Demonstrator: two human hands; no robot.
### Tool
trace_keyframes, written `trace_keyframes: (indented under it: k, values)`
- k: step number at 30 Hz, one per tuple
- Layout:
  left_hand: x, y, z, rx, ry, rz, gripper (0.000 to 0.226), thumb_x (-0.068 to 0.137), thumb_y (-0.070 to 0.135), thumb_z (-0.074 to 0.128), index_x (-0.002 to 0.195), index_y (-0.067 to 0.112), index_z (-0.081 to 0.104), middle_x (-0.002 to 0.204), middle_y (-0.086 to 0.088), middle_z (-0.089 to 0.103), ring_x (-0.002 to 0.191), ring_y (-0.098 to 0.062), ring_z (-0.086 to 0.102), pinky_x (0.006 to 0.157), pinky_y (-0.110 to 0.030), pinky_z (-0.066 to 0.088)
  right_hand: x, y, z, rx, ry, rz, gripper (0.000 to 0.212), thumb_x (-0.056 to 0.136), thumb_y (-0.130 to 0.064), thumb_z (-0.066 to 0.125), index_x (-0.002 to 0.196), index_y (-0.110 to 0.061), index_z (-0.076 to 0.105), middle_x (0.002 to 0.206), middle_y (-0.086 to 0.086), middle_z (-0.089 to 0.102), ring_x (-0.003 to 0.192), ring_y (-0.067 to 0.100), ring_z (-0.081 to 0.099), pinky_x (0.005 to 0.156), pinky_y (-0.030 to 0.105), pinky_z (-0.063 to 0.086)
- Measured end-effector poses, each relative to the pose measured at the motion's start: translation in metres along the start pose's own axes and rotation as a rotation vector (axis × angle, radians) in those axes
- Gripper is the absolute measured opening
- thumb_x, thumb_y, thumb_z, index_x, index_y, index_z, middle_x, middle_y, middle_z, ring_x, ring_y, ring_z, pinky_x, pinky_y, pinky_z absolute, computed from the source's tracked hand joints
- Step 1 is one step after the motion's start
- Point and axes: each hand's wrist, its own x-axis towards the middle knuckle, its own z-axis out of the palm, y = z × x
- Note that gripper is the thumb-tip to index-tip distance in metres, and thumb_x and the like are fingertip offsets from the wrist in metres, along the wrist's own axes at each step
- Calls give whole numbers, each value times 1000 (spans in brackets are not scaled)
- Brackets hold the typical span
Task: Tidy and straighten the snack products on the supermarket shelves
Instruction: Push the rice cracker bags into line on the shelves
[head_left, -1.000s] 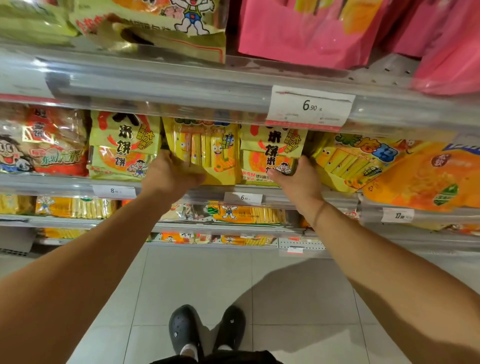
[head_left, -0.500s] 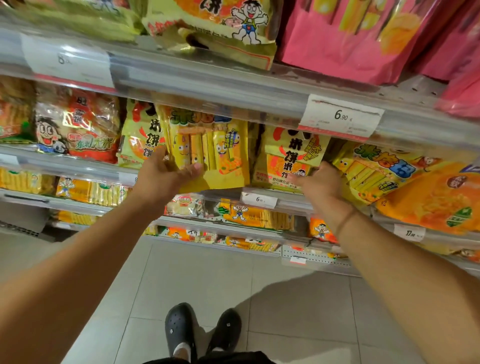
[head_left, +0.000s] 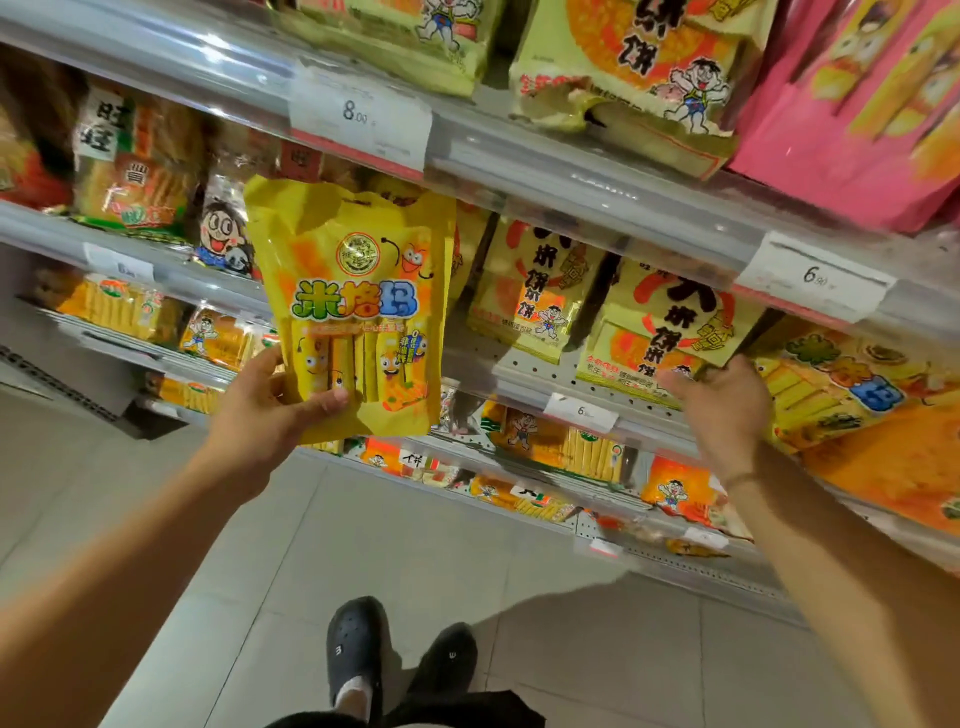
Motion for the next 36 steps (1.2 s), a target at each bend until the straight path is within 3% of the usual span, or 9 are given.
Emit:
trace_keyframes:
  k: [2,5,9,13,17,22,27,30,36]
  values:
    - [-1,-4,-2,-19,-16,-1,56,62,31,84,113,24,63,103,-9,73,94,-30,71,78,-44,59,-3,-2,-9,78,-77,49,63,63,-41,86,102,-5,52,106,13,65,94,27,62,81,47,54]
    - [-3,-8,0,-60,-30,-6,56,62,29,83,113,22,63,100,-8,74,92,-28,72,75,-40,60,-10,-10,-10,185,-189,97,69,70,-28,86,122,-4,48,134,15,55,113,28,57,98,51,49]
    - [-5,-11,-1,-84,-57,-13,53,63,27,82,112,20,63,100,-9,74,92,-30,72,78,-44,59,-25,-38,15,302,-307,37,40,73,-16,85,101,-19,57,107,3,71,93,16,70,86,41,57]
    - [-9,-13,-7,-87,-59,-7,50,63,27,83,108,22,63,97,-7,75,90,-28,72,70,-37,60,-37,-65,55,296,-293,50,38,72,-13,85,99,-18,58,103,3,71,92,21,69,82,42,57]
    - [-12,-14,-14,-75,-93,-2,50,66,24,82,112,19,62,99,-9,75,92,-29,72,77,-44,60,-34,-88,80,213,-264,60,36,70,-26,87,91,-17,59,97,2,68,93,25,65,83,44,56]
    - [-15,-13,-24,-69,-107,-11,49,69,24,81,114,22,62,102,-5,75,93,-24,72,78,-42,60,-32,-102,93,221,-225,112,41,75,-22,83,108,-12,60,110,7,68,101,28,64,83,37,52]
    - [-15,-14,-29,-68,-105,-8,44,72,18,80,112,22,62,97,-1,75,88,-18,73,65,-26,59,-33,-103,93,268,-219,136,87,73,-36,83,142,-16,34,138,4,51,118,25,52,96,41,47]
    - [-13,-14,-30,-76,-103,-15,44,74,12,80,113,20,61,96,0,76,86,-17,73,61,-21,57,-30,-114,100,304,-226,187,88,80,-43,76,148,-18,28,150,5,39,131,28,44,100,44,41]
    - [-11,-10,-30,-64,-131,-24,49,71,17,81,116,17,60,98,-1,75,88,-17,73,64,-24,59,-24,-122,114,312,-179,179,80,82,-39,76,146,-17,34,146,7,45,131,30,46,99,43,43]
